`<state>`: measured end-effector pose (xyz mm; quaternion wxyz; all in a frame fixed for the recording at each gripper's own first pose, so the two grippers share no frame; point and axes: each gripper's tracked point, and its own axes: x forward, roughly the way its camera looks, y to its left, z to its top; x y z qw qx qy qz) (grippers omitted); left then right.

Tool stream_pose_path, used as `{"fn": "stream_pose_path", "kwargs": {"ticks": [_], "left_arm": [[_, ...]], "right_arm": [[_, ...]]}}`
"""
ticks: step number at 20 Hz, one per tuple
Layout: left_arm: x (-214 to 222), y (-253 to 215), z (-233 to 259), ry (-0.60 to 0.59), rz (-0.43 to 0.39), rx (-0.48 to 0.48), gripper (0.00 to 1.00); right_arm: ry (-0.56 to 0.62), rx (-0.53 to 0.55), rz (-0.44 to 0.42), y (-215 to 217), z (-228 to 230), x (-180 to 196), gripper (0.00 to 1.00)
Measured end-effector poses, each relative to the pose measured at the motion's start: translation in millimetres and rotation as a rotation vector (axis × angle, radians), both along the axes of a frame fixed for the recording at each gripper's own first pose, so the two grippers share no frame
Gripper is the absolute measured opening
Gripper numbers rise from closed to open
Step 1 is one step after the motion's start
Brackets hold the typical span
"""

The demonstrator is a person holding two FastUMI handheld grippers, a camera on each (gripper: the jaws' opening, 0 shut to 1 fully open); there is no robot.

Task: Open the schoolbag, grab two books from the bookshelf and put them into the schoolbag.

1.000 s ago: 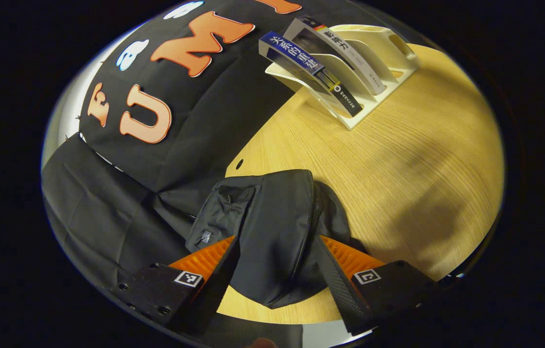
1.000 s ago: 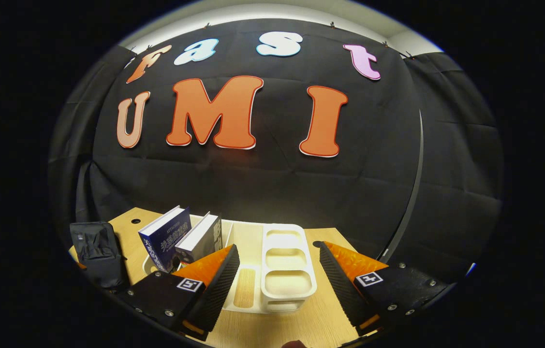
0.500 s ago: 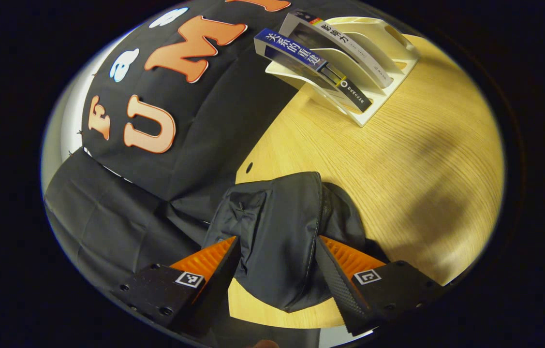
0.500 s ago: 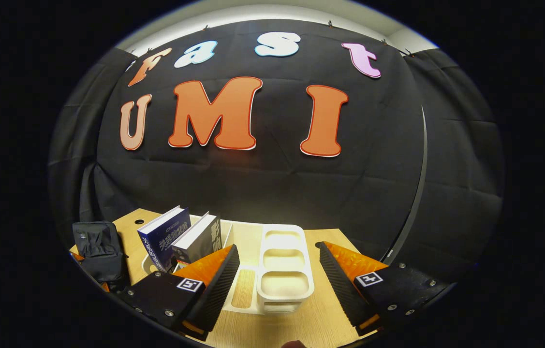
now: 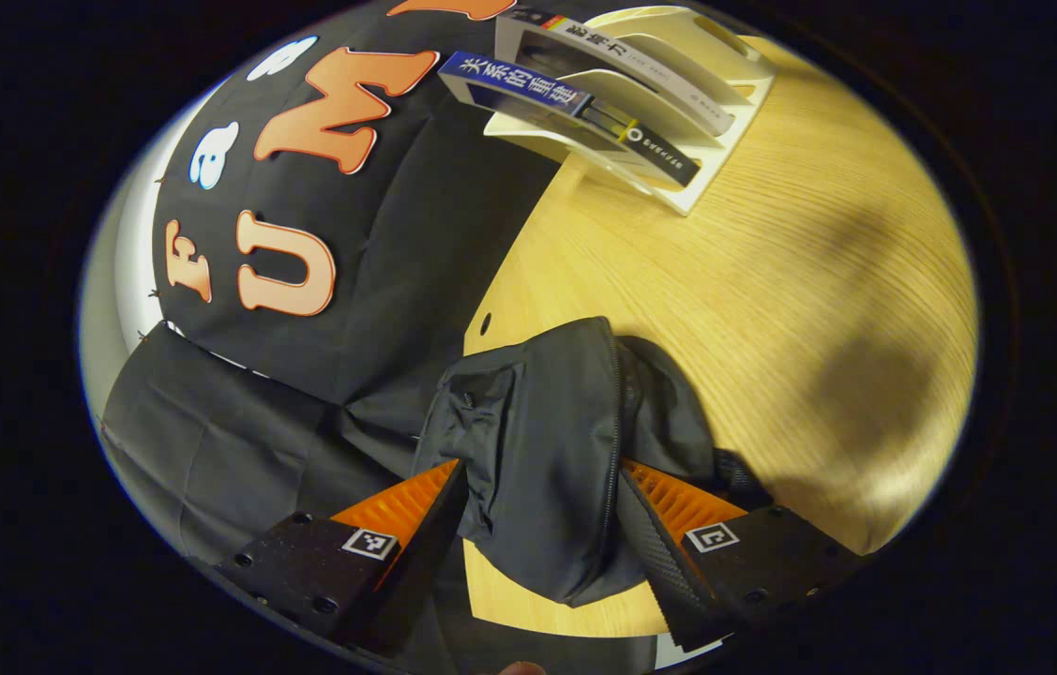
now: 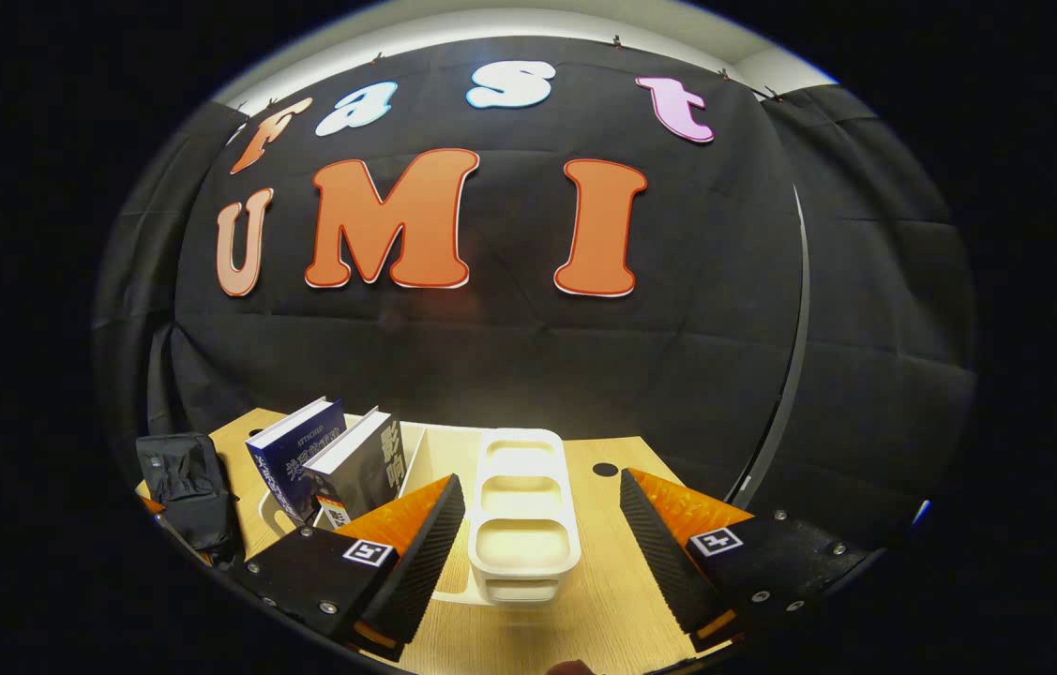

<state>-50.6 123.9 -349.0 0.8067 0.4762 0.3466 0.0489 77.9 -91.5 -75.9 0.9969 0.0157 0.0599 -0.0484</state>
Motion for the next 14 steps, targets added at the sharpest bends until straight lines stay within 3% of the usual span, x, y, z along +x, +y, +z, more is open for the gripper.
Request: {"fn": "stream_pose_path", "kwargs": {"ticks": [3, 9, 11, 14], "left_arm": [[16.3, 9.2, 4.9, -0.01, 0.02, -0.003, 0.96], [54.6, 22.9, -5.1, 0.073, -0.021, -0.03, 0.92], [60.8, 27.5, -3.1, 0.101, -0.017, -0.056, 0.81], [64.9, 26.8, 5.4, 0.156, -0.004, -0.133, 0.52]], "right_arm": [[-0.001, -0.002, -0.005, -0.9, 1.8, 1.4, 0.98], [-0.007, -0.013, -0.009, -4.1, 5.6, 4.0, 0.98], [-0.011, -0.02, -0.014, -7.4, 6.7, 6.0, 0.98], [-0.005, -0.018, 0.005, -6.2, 9.8, 7.8, 0.98]]}}
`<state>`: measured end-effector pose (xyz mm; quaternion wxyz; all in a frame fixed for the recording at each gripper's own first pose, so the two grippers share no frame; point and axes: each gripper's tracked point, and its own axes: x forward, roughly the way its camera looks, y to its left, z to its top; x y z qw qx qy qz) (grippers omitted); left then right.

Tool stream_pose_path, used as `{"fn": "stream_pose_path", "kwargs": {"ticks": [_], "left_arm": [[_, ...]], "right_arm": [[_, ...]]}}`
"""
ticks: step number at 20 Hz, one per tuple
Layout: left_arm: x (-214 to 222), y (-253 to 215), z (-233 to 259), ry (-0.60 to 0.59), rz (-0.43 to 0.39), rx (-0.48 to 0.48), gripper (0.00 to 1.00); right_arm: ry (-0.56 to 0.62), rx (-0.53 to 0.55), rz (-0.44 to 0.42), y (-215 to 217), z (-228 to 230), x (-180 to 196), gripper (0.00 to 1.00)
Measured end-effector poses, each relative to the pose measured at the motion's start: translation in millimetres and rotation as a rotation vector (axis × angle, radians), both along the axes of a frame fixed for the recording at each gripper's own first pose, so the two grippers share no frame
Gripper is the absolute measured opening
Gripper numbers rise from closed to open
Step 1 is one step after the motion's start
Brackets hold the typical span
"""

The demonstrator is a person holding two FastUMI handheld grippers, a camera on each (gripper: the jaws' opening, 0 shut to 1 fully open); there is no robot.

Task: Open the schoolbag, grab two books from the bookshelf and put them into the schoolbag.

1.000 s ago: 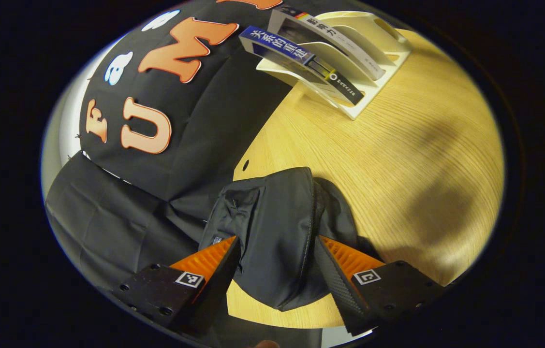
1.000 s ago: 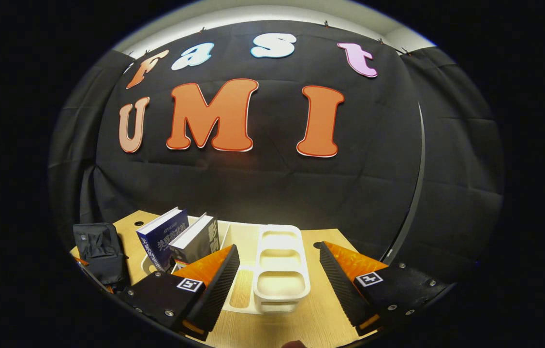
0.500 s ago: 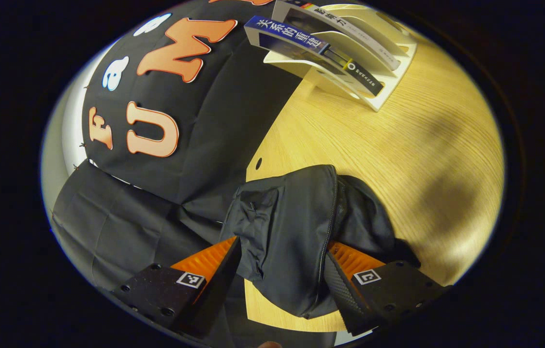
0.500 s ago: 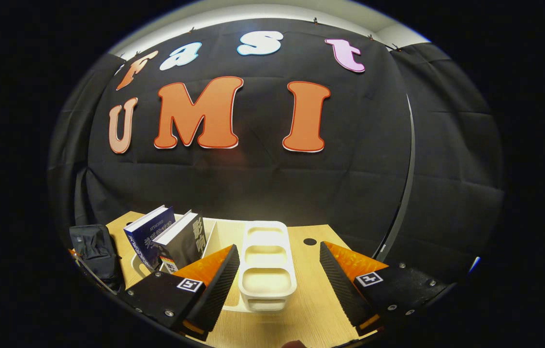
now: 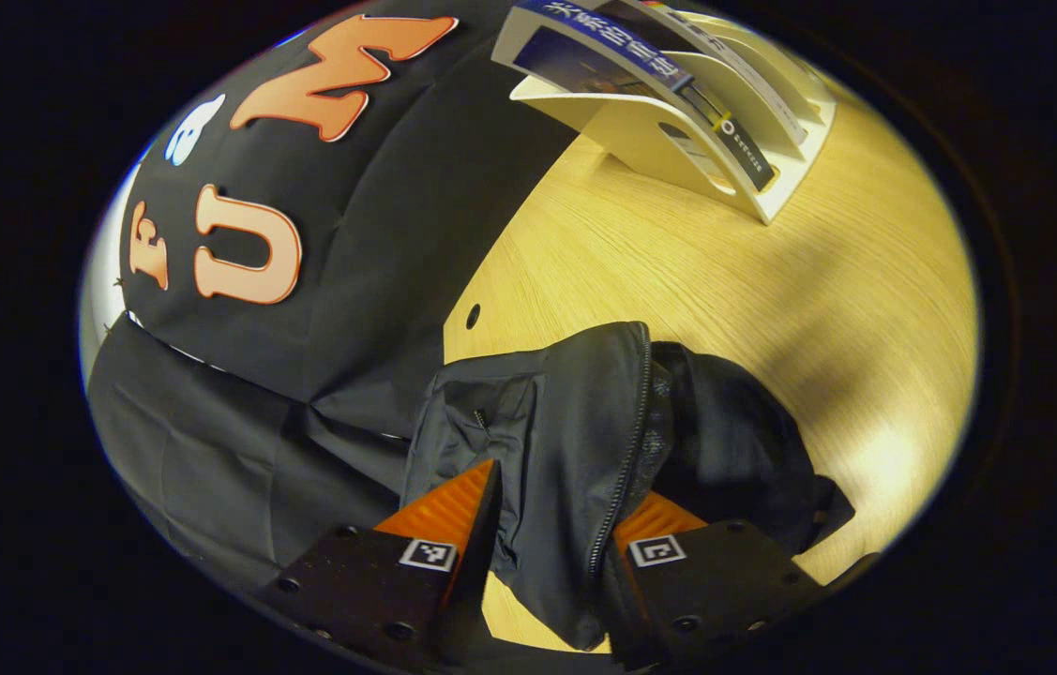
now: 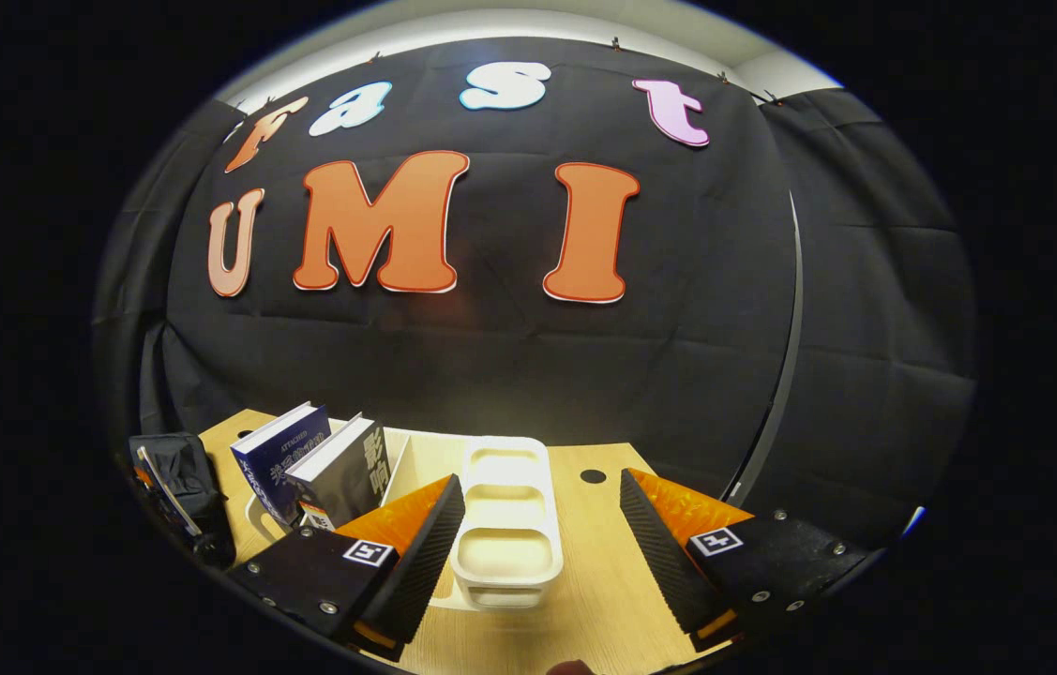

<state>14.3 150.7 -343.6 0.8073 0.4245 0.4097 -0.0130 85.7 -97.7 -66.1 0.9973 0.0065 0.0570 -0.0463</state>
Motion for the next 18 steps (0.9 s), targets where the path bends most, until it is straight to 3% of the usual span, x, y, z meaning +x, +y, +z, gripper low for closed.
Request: {"fn": "stream_pose_path", "kwargs": {"ticks": [1, 2, 5, 9, 12, 18], "left_arm": [[-2.1, -0.6, 0.8, 0.037, 0.013, -0.031, 0.48], [-5.1, 0.9, 1.7, 0.078, 0.029, -0.06, 0.31], [-3.3, 4.8, 13.7, 0.132, 0.066, -0.108, 0.11], [2.7, 7.6, 32.2, 0.193, 0.057, -0.186, 0.07], [9.4, 16.8, 42.6, 0.253, -0.003, -0.189, 0.07], [25.9, 27.7, 62.7, 0.364, -0.153, -0.311, 0.07]], "right_arm": [[0.013, 0.0, 0.021, 3.7, -1.3, 1.5, 0.98], [0.031, 0.0, 0.05, 8.9, -3.3, 1.9, 0.98], [0.056, 0.01, 0.124, 22.3, 1.6, -0.9, 0.99], [0.074, -0.029, 0.2, 43.9, 16.3, -3.1, 0.98], [0.082, -0.04, 0.193, 58.0, 26.7, -2.1, 0.99], [0.116, -0.062, 0.136, 116.7, 38.2, -6.0, 0.99]]}}
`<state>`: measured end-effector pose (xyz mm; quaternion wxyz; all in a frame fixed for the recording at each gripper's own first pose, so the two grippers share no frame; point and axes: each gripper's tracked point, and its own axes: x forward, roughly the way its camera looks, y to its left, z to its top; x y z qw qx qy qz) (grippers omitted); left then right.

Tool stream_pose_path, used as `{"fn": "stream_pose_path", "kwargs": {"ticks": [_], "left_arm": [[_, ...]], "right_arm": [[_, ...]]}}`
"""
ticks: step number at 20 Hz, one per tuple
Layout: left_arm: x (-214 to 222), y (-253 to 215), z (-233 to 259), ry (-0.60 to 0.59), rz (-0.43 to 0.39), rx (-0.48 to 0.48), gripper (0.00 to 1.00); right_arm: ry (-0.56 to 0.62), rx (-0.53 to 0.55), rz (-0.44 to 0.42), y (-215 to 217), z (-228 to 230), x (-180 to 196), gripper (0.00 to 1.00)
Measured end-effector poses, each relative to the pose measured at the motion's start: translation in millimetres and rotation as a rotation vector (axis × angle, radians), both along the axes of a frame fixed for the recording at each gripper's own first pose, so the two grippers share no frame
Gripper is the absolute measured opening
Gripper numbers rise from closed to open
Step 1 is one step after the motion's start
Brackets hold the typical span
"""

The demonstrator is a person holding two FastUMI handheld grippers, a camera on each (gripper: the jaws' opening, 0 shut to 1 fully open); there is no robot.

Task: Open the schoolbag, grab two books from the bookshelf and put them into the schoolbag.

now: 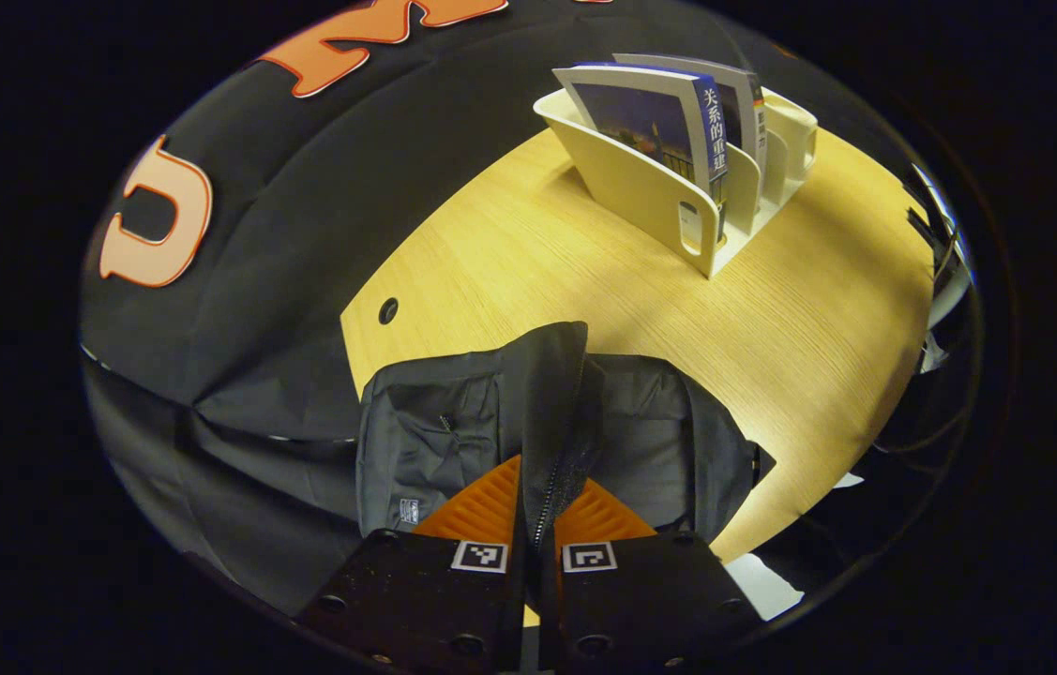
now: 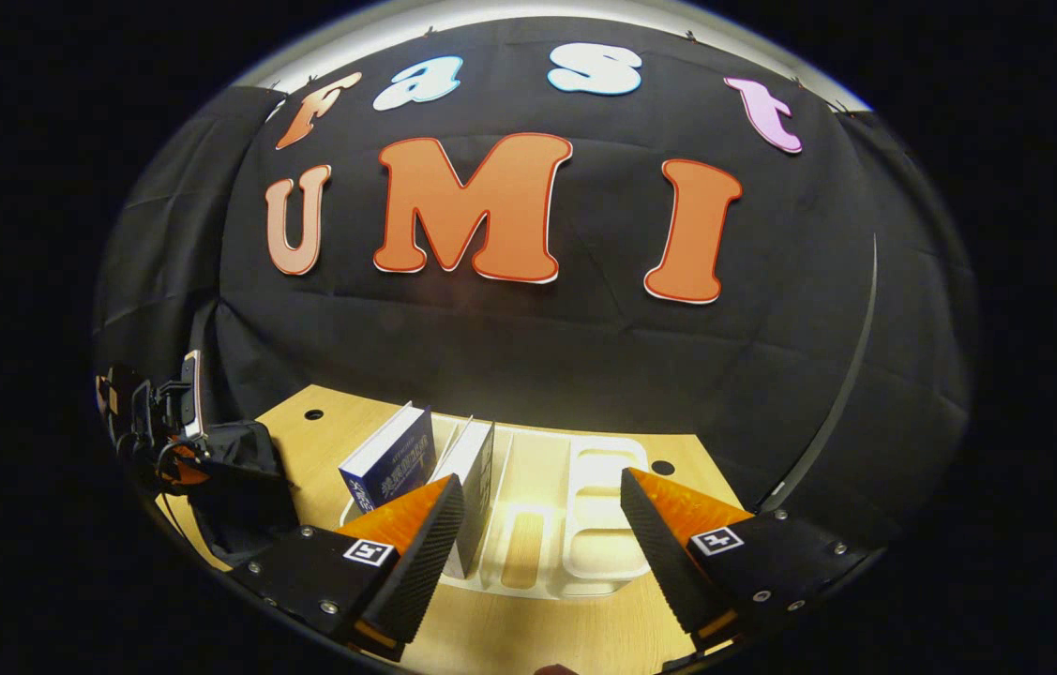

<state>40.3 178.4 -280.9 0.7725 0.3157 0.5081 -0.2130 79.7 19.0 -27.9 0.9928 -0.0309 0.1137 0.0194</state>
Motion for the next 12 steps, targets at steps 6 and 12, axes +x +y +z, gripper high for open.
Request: {"fn": "stream_pose_path", "kwargs": {"ticks": [6, 12], "left_arm": [[24.4, 32.5, 17.1, 0.067, -0.181, -0.08, 0.06], [40.2, 45.1, 27.6, 0.129, -0.213, -0.265, 0.06]], "right_arm": [[0.101, 0.011, -0.051, 69.9, 3.4, 0.9, 0.99], [0.199, -0.046, -0.048, 115.1, 7.1, 11.7, 0.99]]}}
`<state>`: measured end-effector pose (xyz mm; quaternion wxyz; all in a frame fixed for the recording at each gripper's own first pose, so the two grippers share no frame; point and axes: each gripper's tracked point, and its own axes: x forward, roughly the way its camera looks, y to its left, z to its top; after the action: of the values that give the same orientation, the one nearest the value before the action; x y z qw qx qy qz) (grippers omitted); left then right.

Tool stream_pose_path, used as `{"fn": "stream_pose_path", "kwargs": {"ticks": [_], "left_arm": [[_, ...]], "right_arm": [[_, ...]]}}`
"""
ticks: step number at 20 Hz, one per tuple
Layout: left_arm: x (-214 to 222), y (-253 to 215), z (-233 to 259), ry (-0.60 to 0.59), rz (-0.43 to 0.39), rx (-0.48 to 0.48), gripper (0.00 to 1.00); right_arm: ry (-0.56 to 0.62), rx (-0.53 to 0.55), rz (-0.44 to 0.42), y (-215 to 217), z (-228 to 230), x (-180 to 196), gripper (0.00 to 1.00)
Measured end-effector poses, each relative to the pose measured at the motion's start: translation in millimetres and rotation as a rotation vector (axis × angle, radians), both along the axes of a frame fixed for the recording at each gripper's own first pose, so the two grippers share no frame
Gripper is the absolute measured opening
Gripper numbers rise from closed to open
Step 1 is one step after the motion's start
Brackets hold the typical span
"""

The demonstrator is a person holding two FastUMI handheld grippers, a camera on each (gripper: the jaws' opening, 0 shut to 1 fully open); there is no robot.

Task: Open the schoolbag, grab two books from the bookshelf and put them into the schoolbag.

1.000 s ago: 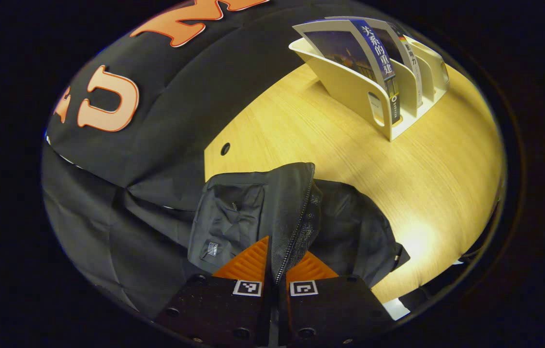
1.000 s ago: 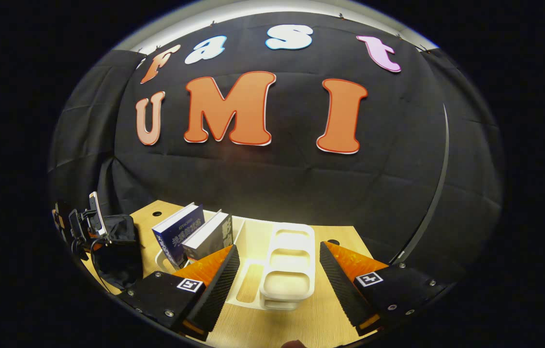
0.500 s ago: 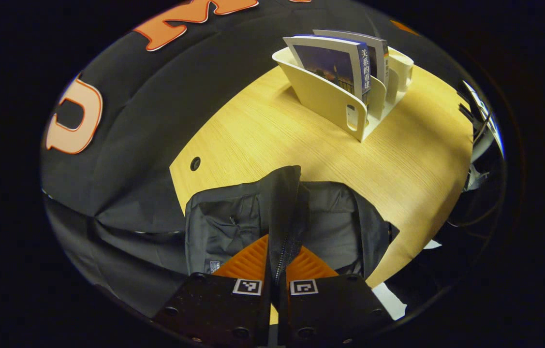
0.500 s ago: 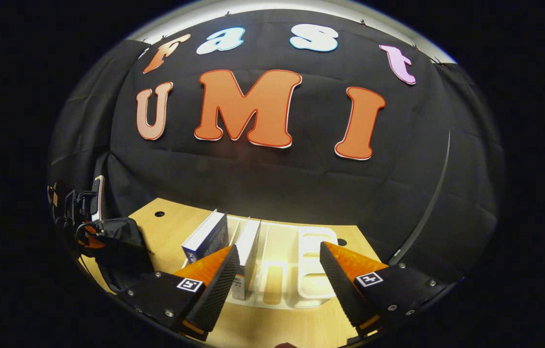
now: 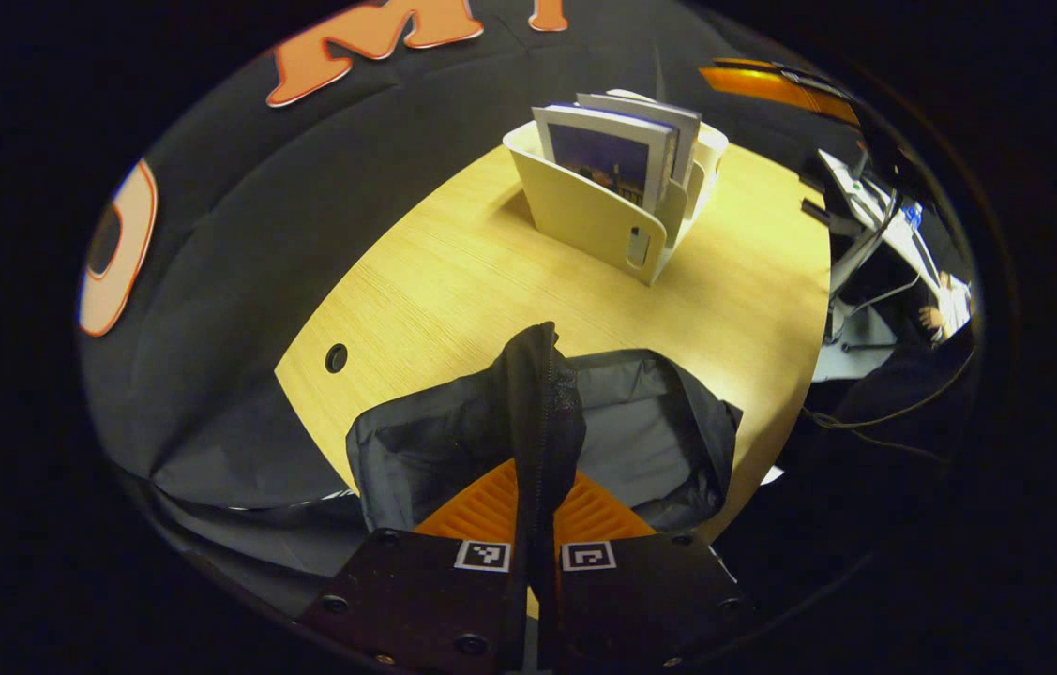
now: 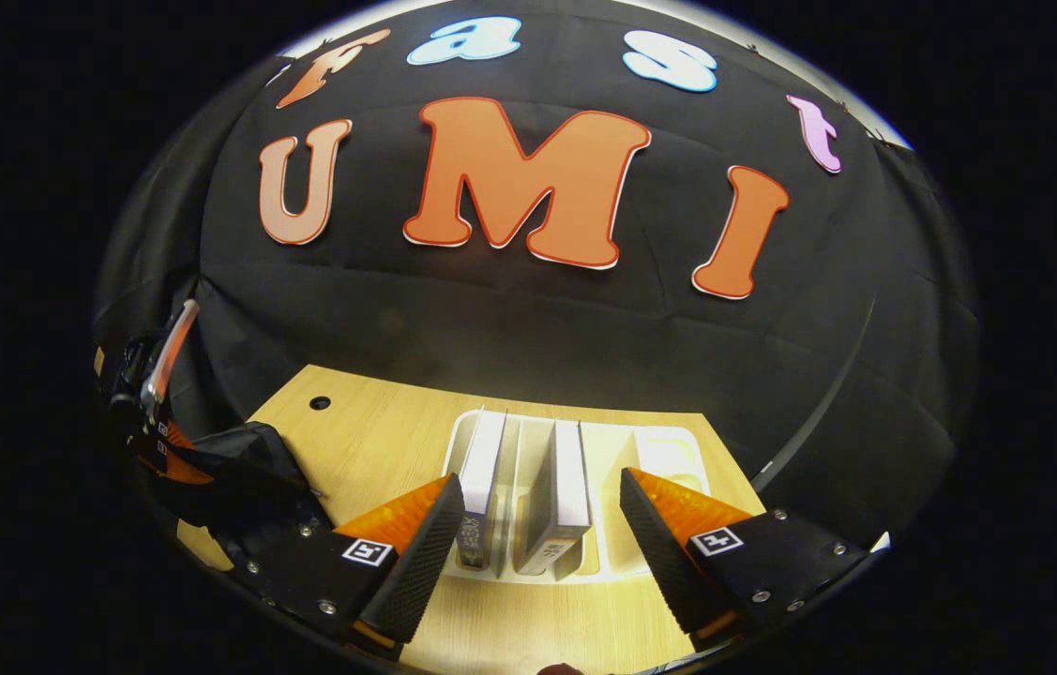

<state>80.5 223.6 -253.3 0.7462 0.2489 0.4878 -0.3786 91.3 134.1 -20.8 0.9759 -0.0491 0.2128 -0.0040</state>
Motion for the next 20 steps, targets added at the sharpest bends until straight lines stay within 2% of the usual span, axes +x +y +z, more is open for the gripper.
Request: {"fn": "stream_pose_path", "kwargs": {"ticks": [4, 8, 10, 14, 17, 20], "left_arm": [[16.3, 5.1, 11.6, -0.032, 0.023, -0.058, 0.06], [25.5, 3.1, 22.5, -0.09, 0.066, -0.068, 0.06], [26.1, -0.6, 20.0, -0.091, 0.094, -0.075, 0.06], [22.8, -3.8, 15.1, -0.076, 0.14, -0.074, 0.06], [23.3, -3.6, 10.2, -0.065, 0.161, -0.068, 0.06], [23.0, -9.1, 5.4, -0.047, 0.203, -0.077, 0.06]], "right_arm": [[0.161, -0.026, 0.094, 17.6, -16.1, 11.5, 0.99], [0.31, 0.0, 0.174, 24.0, -31.0, 16.9, 0.99], [0.416, 0.052, 0.202, 29.3, -42.2, 22.7, 0.99], [0.642, 0.184, 0.235, 41.9, -63.5, 36.3, 0.99], [0.741, 0.171, 0.227, 38.7, -84.4, 52.4, 0.99], [0.817, 0.202, 0.239, 50.8, -90.0, 61.3, 0.99]]}}
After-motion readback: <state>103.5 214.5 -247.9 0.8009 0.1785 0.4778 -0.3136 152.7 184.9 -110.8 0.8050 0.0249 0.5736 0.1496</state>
